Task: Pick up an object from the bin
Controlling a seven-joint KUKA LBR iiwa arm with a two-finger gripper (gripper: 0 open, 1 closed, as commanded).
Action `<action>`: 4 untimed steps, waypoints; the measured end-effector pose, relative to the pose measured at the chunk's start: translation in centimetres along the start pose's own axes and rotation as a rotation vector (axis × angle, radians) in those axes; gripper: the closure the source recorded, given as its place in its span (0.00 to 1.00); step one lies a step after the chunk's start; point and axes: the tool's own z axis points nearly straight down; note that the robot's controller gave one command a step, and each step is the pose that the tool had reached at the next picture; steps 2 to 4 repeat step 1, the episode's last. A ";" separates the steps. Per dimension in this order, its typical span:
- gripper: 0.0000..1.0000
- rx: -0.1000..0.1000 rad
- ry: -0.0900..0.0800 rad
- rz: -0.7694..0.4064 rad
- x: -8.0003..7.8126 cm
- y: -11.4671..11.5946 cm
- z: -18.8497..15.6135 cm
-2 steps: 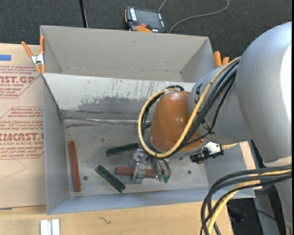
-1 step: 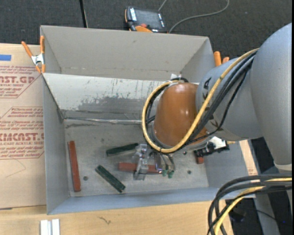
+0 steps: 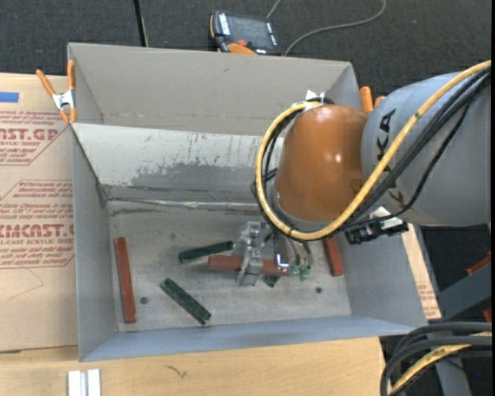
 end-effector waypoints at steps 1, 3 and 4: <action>1.00 0.002 0.007 -0.001 0.0 0.0 -0.1; 1.00 0.002 0.007 -0.001 0.0 0.0 -0.1; 1.00 0.002 0.007 -0.001 0.0 0.0 -0.1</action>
Offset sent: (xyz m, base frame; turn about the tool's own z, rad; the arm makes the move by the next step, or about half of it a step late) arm 0.0000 0.0000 0.0015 0.0000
